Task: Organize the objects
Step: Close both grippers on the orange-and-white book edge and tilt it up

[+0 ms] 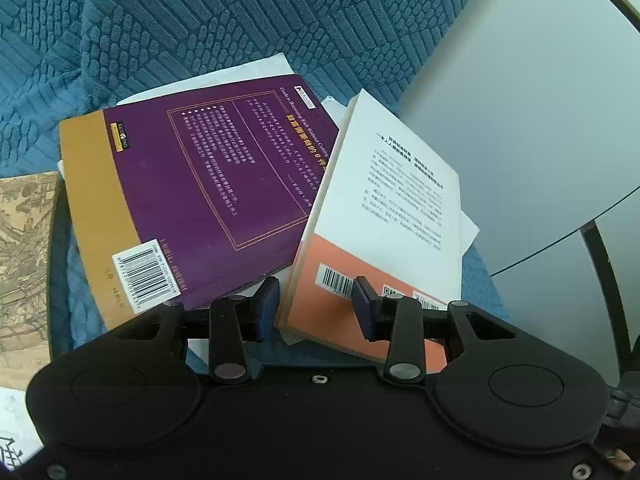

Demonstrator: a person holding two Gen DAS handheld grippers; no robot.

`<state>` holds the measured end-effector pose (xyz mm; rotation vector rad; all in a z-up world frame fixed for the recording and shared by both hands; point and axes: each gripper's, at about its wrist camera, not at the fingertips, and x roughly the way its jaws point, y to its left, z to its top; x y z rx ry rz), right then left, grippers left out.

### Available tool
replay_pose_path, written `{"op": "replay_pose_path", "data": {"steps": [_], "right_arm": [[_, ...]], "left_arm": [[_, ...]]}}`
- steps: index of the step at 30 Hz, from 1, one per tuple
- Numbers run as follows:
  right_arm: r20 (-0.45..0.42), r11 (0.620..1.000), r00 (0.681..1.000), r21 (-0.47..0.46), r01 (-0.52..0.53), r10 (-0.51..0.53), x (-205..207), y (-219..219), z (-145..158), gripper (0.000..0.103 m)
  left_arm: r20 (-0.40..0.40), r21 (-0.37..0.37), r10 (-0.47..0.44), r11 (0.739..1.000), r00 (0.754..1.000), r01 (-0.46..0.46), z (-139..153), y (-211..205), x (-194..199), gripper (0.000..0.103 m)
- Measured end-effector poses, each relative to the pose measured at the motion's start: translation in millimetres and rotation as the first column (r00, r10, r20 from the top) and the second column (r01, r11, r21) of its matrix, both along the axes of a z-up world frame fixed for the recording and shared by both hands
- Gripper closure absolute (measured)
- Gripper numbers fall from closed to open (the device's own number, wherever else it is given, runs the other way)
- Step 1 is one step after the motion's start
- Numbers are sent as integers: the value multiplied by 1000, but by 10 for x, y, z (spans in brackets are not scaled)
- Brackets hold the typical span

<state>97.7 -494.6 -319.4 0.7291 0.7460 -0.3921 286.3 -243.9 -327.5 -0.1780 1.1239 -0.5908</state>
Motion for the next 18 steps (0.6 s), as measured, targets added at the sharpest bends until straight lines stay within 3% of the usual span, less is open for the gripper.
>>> {"op": "replay_pose_path", "data": {"steps": [3, 8, 18], "right_arm": [[37, 999, 999, 54, 4, -6, 22, -37, -24, 62], [60, 998, 998, 70, -2, -2, -33, -69, 13, 62], [98, 997, 994, 52, -58, 53, -258, 26, 263, 62]], "left_arm": [[9, 9, -15, 1000, 1000, 15, 13, -13, -3, 68], [3, 3, -39, 999, 999, 39, 63, 13, -38, 74], [-53, -3, -17, 1000, 998, 17, 144, 225, -463, 74]]}}
